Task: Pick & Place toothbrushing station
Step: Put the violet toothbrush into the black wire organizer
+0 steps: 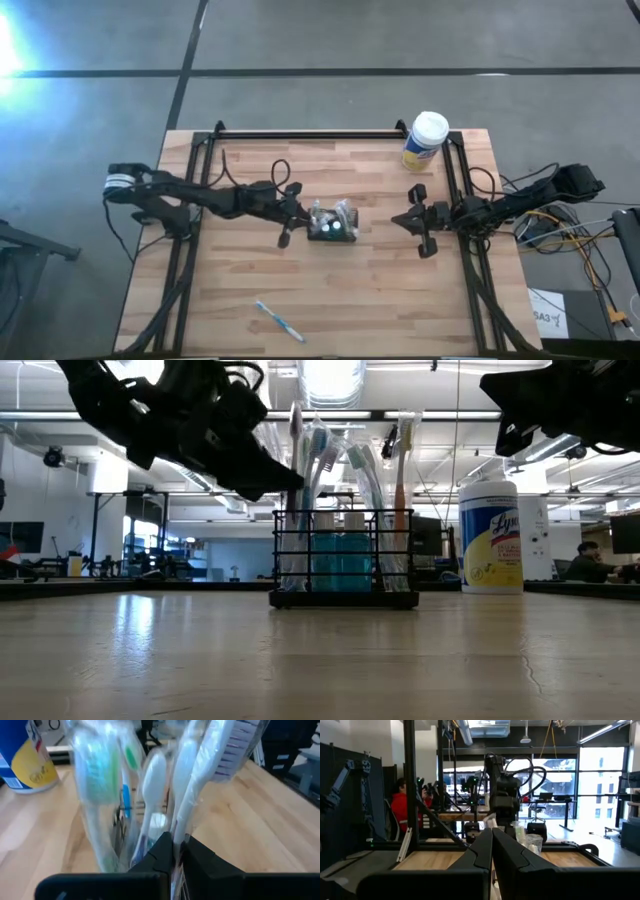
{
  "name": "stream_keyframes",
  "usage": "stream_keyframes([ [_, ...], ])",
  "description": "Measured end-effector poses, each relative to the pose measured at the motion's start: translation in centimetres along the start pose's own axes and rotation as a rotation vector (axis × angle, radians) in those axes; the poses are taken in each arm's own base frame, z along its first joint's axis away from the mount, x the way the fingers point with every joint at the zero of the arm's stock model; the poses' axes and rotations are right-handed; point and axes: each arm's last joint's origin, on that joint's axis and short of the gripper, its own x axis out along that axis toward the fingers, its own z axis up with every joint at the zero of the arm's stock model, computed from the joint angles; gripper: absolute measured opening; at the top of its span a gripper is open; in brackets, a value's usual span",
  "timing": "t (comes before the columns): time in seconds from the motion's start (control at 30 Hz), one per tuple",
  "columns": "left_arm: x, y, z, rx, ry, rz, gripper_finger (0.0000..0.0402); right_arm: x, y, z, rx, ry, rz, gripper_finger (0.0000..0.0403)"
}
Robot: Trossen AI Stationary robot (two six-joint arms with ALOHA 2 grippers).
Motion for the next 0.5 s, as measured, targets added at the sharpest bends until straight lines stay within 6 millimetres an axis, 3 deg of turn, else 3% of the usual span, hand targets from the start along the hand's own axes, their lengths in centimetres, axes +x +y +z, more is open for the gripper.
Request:
stream_keyframes([
  [0.27, 1.0, 0.1, -1.6, 0.01, 0.06, -0.006, 0.003, 0.0, 0.0, 0.0, 0.0, 0.0, 0.0, 0.0008],
  [0.5, 1.0, 0.1, -1.7, -0.007, 0.065, -0.006, 0.0041, 0.0, 0.0, 0.0, 0.0, 0.002, 0.0, 0.0008],
])
